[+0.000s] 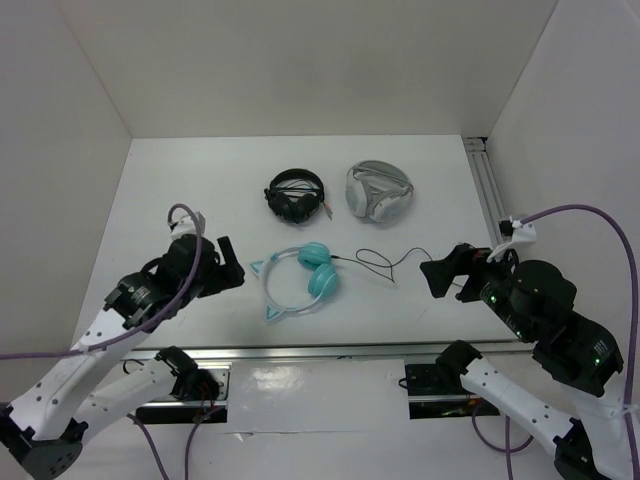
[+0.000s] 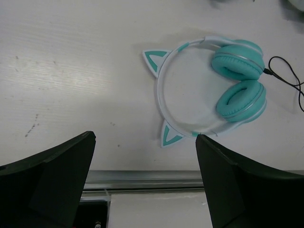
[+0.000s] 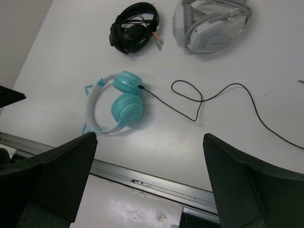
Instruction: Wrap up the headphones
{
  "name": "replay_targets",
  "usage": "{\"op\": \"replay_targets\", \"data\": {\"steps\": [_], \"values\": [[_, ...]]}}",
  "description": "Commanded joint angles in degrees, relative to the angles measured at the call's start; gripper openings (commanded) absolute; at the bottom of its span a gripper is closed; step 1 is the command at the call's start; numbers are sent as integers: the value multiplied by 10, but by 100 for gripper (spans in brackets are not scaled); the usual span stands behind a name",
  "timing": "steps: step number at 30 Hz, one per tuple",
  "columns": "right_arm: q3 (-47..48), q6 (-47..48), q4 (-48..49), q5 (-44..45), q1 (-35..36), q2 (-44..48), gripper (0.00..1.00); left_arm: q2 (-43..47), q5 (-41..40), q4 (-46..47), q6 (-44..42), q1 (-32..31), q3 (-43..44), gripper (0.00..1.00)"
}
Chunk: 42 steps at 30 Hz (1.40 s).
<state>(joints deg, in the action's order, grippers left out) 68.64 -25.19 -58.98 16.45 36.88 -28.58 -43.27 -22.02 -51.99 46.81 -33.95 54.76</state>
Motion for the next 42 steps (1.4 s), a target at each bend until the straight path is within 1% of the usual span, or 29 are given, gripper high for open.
{"op": "replay_targets", "data": {"steps": [1, 5, 6, 8, 10, 12, 14, 16, 19, 21, 22, 24, 25, 27, 28, 29, 31, 33, 34, 35, 36, 38, 40, 41, 42], "values": [[-13, 11, 70, -53, 4, -5, 100, -23, 35, 86, 42, -2, -55, 100], [-13, 17, 76, -65, 4, -10, 100, -95, 51, 178, 64, -2, -107, 100], [-13, 17, 77, -72, 4, -10, 100, -133, 51, 195, 64, -2, -121, 100], [-26, 23, 92, -91, 4, -3, 100, -173, 51, 229, 78, -8, -127, 100], [-41, 28, 98, -109, 4, 5, 100, -230, 43, 241, 94, -8, -128, 100], [-48, 33, 111, -122, 4, 19, 100, -262, 28, 253, 101, -20, -128, 100], [-54, 33, 111, -122, 4, 19, 100, -302, 9, 254, 117, -30, -114, 100], [-54, 33, 111, -128, 4, 19, 100, -324, 1, 254, 133, -38, -108, 97], [-54, 33, 111, -128, 4, 25, 100, -362, -6, 247, 159, -44, -108, 83], [-54, 33, 111, -128, 4, 25, 100, -380, -12, 236, 183, -44, -108, 82], [-54, 38, 111, -135, 4, 25, 100, -380, -12, 236, 183, -44, -122, 82], [-48, 38, 111, -141, 4, 25, 100, -396, -12, 247, 183, -44, -122, 82], [-48, 38, 111, -141, 4, 25, 100, -410, -12, 247, 188, -44, -122, 80], [-48, 38, 111, -141, 4, 30, 100, -423, -18, 247, 188, -44, -122, 80], [-48, 38, 111, -141, 4, 30, 100, -429, -18, 247, 195, -44, -122, 79], [-48, 38, 111, -141, -1, 30, 100, -437, -18, 247, 196, -44, -117, 76], [-48, 38, 111, -141, -1, 30, 100, -447, -18, 247, 201, -44, -117, 60], [-43, 38, 111, -147, -1, 30, 100, -453, -13, 253, 201, -44, -117, 35], [-43, 38, 111, -147, -1, 30, 100, -448, -7, 253, 201, -49, -117, 16], [-43, 38, 111, -147, -1, 30, 100, -443, -7, 253, 206, -49, -124, 6], [-37, 38, 111, -147, -1, 30, 100, -436, -7, 253, 206, -49, -129, 0], [-37, 38, 123, -157, -1, 24, 100, -403, -1, 232, 200, -49, -129, 0], [-50, 38, 135, -166, -1, 24, 100, -366, -17, 185, 187, -63, -107, 0], [-58, 38, 158, -172, -1, 24, 100, -320, -28, 157, 187, -69, -94, 0], [-72, 45, 180, -203, -1, 24, 100, -294, -41, 126, 174, -91, -58, 0]]}}
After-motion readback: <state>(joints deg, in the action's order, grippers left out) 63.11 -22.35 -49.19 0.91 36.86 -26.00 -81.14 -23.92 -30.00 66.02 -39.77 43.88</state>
